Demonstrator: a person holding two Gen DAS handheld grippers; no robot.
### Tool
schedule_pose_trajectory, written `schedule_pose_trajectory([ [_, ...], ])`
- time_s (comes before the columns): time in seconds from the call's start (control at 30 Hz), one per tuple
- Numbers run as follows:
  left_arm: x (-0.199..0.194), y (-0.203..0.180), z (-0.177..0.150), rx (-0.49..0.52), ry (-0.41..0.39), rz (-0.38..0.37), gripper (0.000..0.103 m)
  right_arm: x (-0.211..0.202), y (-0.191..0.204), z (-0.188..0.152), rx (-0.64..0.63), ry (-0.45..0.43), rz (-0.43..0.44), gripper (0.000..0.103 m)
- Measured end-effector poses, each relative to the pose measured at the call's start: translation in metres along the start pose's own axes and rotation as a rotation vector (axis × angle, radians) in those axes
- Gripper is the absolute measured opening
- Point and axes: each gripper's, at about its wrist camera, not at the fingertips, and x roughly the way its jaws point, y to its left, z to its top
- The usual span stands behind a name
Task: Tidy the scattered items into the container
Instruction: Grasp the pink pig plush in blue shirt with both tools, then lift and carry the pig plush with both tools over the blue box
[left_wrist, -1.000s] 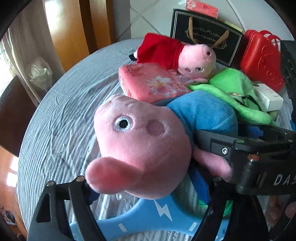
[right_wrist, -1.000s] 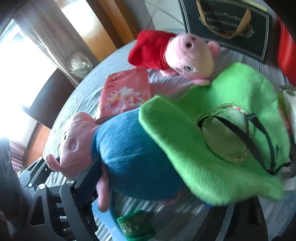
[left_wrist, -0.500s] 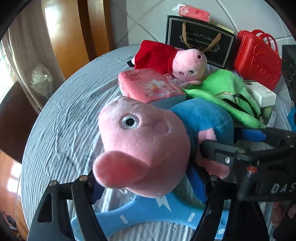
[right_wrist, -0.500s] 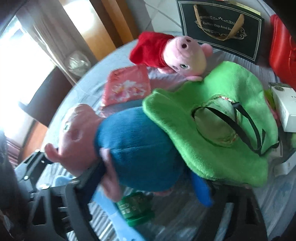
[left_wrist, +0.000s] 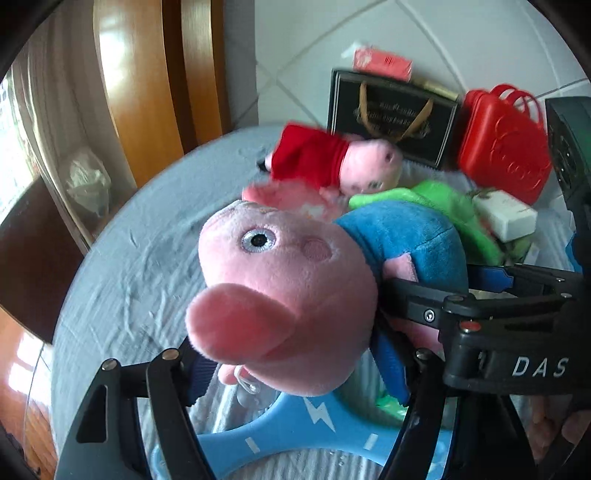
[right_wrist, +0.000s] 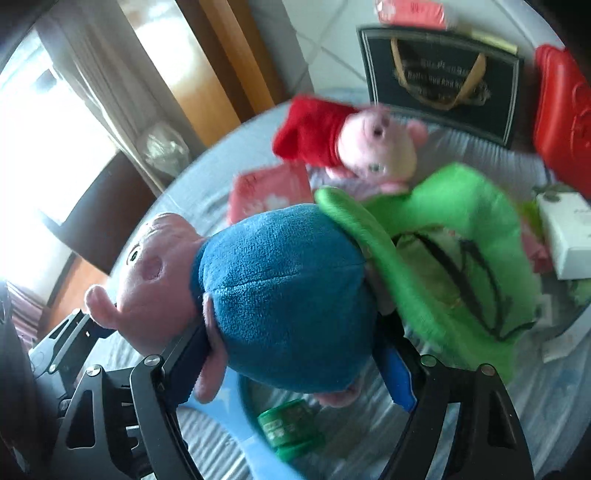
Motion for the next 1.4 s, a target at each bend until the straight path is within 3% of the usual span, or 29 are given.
schedule_pose_trajectory([
  [0.37, -0.125, -0.045, 0.023, 0.016, -0.229, 0.012, 0.073, -0.146, 0.015, -0.001, -0.081, -0.242, 0.035, 0.082],
  [0.7, -0.227, -0.139, 0.026, 0.086, -0.417, -0.034, 0.073, -0.287, -0.011, -0.033, -0.112, -0.432, -0.008, 0.082],
  [0.9, -0.271, -0.182, 0.030, 0.170, -0.512, -0.160, 0.073, -0.365, -0.023, -0.062, -0.067, -0.557, -0.127, 0.082],
  [1.1, -0.301, -0.230, 0.031, 0.264, -0.545, -0.333, 0.073, -0.424, -0.037, -0.095, 0.025, -0.635, -0.279, 0.082],
  [1.4, -0.340, -0.366, 0.012, 0.425, -0.538, -0.567, 0.073, -0.528, -0.102, -0.180, 0.202, -0.712, -0.513, 0.082],
])
